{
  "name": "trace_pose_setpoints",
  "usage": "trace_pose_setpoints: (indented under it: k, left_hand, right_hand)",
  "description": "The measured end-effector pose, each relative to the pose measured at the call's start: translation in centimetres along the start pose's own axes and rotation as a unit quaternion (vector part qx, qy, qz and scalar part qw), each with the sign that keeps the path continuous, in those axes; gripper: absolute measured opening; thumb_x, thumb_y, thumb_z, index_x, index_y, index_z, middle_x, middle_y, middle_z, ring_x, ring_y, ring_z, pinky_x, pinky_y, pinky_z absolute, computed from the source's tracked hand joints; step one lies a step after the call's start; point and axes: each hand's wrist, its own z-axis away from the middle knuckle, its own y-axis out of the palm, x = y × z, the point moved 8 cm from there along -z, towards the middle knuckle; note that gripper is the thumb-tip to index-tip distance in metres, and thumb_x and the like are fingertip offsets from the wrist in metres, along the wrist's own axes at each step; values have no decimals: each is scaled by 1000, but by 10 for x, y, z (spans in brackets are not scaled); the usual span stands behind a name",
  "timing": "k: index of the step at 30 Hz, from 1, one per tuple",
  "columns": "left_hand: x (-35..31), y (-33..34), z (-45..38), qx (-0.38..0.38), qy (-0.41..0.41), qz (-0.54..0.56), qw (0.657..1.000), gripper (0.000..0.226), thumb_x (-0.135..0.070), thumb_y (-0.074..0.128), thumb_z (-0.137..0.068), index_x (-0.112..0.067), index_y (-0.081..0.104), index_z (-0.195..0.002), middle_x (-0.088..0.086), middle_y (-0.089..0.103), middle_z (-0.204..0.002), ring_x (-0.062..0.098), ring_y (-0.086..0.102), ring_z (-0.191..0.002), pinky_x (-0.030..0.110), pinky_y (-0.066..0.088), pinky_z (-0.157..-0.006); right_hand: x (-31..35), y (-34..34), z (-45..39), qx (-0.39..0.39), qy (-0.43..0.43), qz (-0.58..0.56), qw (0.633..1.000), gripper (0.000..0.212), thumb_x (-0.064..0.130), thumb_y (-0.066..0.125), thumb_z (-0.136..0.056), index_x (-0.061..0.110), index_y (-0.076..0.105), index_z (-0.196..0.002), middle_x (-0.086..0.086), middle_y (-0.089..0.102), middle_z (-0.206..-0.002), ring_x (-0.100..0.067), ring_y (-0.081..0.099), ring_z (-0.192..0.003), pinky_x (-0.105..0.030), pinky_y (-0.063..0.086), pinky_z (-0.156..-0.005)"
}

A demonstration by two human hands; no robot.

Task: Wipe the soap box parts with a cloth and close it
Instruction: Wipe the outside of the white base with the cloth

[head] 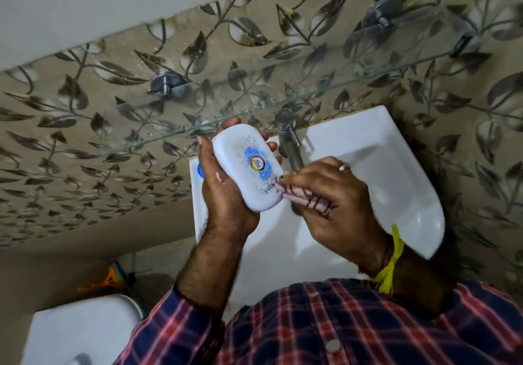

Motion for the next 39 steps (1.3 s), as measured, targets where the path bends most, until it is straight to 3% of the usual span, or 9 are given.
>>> trace_pose_setpoints:
  k: [5,8,18,22,26,30,33,36,39]
  left_hand:
    - [-5,2,-3,-32,27,-6,999,74,-68,26,-101,-16,52,-147,9,71,-101,25,73,-88,37,61,-79]
    - [-7,4,-4,-24,31,13,999,67,-68,26,-101,-20,62,-132,8,72,-100,24,73,-88,36,60,-77]
    - [5,10,8,-15,-5,2,1000,75,-68,27,-99,-14,53,-145,12,66,-112,27,67,-94,40,54,-87]
    - [18,15,23,-24,-50,6,998,68,-67,34,-94,-20,57,-137,12,68,-112,29,63,-104,43,48,-99]
    - [14,7,22,-20,-32,10,999,63,-65,32,-99,-20,56,-137,14,65,-109,28,67,-95,40,54,-89]
    - [24,3,34,-34,-55,-50,997,77,-66,28,-99,-12,48,-149,22,59,-141,38,58,-128,46,49,-104]
    - [18,-1,33,-46,-13,-54,997,62,-59,33,-103,-15,57,-138,23,59,-141,40,55,-133,53,42,-114]
    - [10,0,32,-29,-18,-24,999,68,-64,36,-97,-15,56,-140,28,59,-136,38,58,-120,48,46,-104]
    - [22,0,36,-16,-35,-45,998,79,-64,40,-89,-10,50,-146,24,62,-136,32,63,-118,42,52,-98]
  right_hand:
    - [-7,-9,-2,-34,48,-18,998,15,6,72,-87,6,78,-100,-7,75,-95,-29,66,-87,-45,53,-77]
    - [9,-2,1,3,-3,-1,1000,20,3,73,-84,7,77,-103,-6,75,-99,-29,65,-89,-39,53,-80]
    - [29,3,-3,39,-72,35,996,26,-7,71,-79,3,77,-103,-10,74,-100,-32,63,-89,-34,52,-85]
    - [6,-9,-22,-15,45,15,999,24,-6,73,-77,4,78,-98,-10,71,-99,-27,65,-92,-41,54,-84]
    - [30,7,-13,51,-34,25,998,31,-9,73,-74,6,77,-101,-9,70,-100,-27,63,-91,-32,51,-84]
    - [8,-3,-31,-14,55,24,998,23,-6,72,-79,6,78,-98,-8,71,-95,-24,67,-88,-41,55,-80]
    - [23,6,-38,-8,11,6,1000,26,-6,66,-78,5,77,-99,-9,71,-95,-29,66,-89,-43,54,-81]
    - [34,11,-24,20,-23,2,1000,30,-3,61,-77,7,76,-100,-8,71,-97,-25,65,-91,-37,54,-83]
    - [9,0,-33,-24,61,6,998,21,-6,70,-79,4,77,-97,-9,71,-94,-22,67,-88,-40,56,-80]
